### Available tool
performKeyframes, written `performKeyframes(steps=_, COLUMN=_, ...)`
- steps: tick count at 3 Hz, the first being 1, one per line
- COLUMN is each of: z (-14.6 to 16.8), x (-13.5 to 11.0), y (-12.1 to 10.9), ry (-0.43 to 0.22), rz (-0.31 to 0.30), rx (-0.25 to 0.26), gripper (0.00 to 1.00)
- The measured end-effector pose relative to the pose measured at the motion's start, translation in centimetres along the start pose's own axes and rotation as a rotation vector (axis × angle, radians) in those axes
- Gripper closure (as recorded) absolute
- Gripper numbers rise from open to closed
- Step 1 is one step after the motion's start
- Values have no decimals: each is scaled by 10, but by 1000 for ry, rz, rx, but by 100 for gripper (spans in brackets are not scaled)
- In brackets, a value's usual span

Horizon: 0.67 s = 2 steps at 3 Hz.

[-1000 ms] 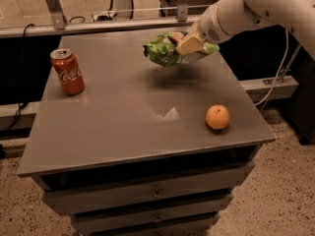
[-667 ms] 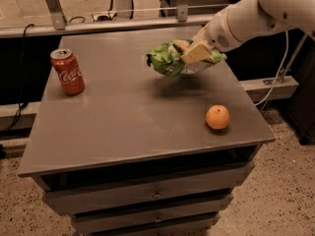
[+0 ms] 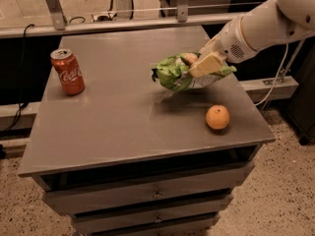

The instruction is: Move green rice chip bag near orange

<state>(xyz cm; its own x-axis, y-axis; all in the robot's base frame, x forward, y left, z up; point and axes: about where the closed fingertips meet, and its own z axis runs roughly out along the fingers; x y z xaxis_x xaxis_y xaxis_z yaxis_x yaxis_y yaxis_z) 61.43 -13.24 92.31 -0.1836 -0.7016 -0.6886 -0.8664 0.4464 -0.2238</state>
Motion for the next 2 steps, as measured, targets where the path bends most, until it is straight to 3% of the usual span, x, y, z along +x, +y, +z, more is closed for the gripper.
performKeyframes(steps=2, z=-2, x=28, y=5, ry=5, rz=10, rx=-15, gripper=39)
